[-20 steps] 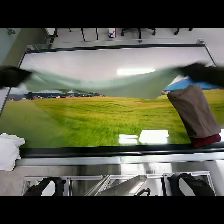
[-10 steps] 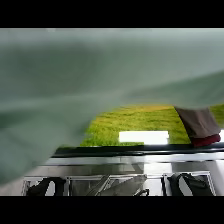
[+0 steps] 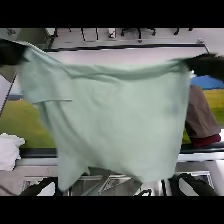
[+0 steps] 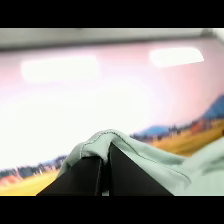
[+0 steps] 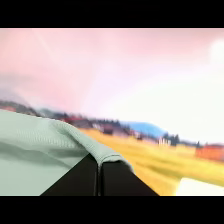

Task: Fold the shirts.

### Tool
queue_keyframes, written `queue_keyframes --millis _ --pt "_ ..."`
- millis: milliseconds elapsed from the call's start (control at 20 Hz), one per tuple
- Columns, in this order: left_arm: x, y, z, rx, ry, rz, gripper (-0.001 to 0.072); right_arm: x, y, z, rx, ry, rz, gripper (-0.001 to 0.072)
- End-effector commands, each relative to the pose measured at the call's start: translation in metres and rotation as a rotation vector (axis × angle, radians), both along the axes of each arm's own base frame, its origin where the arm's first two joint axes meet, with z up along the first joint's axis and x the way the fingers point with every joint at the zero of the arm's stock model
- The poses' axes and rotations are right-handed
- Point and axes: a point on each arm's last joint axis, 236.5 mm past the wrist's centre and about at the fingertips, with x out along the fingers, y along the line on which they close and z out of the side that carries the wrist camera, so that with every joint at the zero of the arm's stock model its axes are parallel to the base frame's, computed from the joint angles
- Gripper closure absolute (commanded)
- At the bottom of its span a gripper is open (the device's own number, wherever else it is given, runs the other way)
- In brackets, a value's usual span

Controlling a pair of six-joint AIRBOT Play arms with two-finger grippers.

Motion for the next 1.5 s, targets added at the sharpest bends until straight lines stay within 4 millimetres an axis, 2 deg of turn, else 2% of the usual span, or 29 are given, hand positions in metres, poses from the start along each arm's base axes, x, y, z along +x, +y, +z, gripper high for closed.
queue_keyframes --millis 0,50,100,150,250,300,400,500,600,700,850,950,1000,1100,1250,1300,1450 --pt "0.073 -0.025 -0.191 0.041 0.325 -0.047 0.0693 0.049 -0.025 -0.177 0.042 0.262 -0.144 0.0691" --pt "0.086 -0.026 -0.249 0.074 0.417 -0.051 0.0694 0.060 -0.033 -0.216 0.048 0.328 -0.171 0.0691" --pt "0.094 -0.026 -0.297 0.102 0.498 -0.060 0.0694 0.071 -0.040 -0.250 0.061 0.382 -0.200 0.0692" --pt "0.102 -0.027 -0.336 0.105 0.569 -0.059 0.0693 0.085 -0.043 -0.275 0.080 0.413 -0.220 0.0691" --pt "0.128 -0.029 -0.380 0.072 0.632 -0.030 0.0694 0.116 -0.045 -0.302 0.103 0.442 -0.221 0.0691" --pt "0.142 -0.032 -0.389 0.060 0.630 -0.015 0.0693 0.130 -0.044 -0.306 0.113 0.446 -0.204 0.0692" --pt "0.172 -0.032 -0.383 0.037 0.575 0.017 0.0694 0.160 -0.042 -0.301 0.138 0.434 -0.184 0.0692" --pt "0.196 -0.029 -0.358 0.008 0.492 0.064 0.0694 0.187 -0.044 -0.278 0.157 0.383 -0.185 0.0692" --pt "0.201 -0.023 -0.334 -0.002 0.440 0.094 0.0694 0.195 -0.042 -0.255 0.155 0.347 -0.161 0.0691" --pt "0.194 -0.015 -0.315 -0.002 0.422 0.113 0.0694 0.187 -0.041 -0.251 0.123 0.384 -0.126 0.0691" --pt "0.186 0.004 -0.275 0.113 0.355 0.127 0.0694 0.167 -0.045 -0.257 0.074 0.461 -0.104 0.0692" --pt "0.177 0.002 -0.251 0.187 0.325 0.110 0.0694 0.153 -0.047 -0.263 0.029 0.515 -0.084 0.0692" --pt "0.169 0.004 -0.250 0.244 0.337 0.100 0.0694 0.147 -0.046 -0.266 0.021 0.541 -0.072 0.0692" --pt "0.151 0.005 -0.263 0.343 0.408 0.081 0.0694 0.137 -0.041 -0.272 0.002 0.577 -0.049 0.0692" --pt "0.124 0.011 -0.300 0.451 0.563 0.064 0.0694 0.128 -0.043 -0.287 -0.062 0.618 -0.051 0.0692" --pt "0.115 0.020 -0.312 0.483 0.623 0.081 0.0694 0.124 -0.048 -0.293 -0.092 0.633 -0.058 0.0691" --pt "0.087 0.031 -0.338 0.522 0.784 0.098 0.0694 0.113 -0.058 -0.309 -0.157 0.678 -0.076 0.0691"
